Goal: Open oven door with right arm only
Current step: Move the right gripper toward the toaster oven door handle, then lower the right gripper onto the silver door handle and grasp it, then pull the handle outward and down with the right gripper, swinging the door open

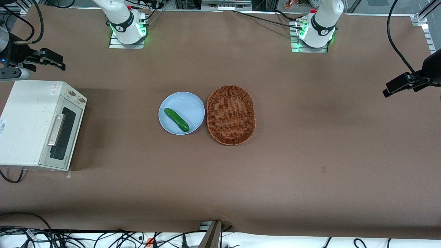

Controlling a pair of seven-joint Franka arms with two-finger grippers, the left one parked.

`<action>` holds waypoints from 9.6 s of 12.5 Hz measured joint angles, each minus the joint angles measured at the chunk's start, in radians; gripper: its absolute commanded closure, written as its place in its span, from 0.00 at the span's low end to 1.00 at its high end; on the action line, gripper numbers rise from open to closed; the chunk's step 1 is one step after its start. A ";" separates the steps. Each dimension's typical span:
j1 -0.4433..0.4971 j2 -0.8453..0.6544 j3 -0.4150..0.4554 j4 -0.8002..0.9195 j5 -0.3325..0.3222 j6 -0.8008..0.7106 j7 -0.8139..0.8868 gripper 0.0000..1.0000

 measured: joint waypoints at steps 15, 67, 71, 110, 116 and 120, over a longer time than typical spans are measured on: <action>0.000 0.037 0.007 0.008 0.000 -0.012 0.000 0.00; 0.034 0.502 0.010 0.023 -0.598 0.304 0.038 1.00; 0.033 0.502 0.010 0.023 -0.598 0.305 0.038 1.00; 0.060 0.761 0.052 0.042 -0.244 0.608 0.155 1.00; 0.058 0.761 0.042 0.049 -0.194 0.584 0.205 1.00; 0.068 0.758 0.043 0.098 -0.194 0.472 0.212 1.00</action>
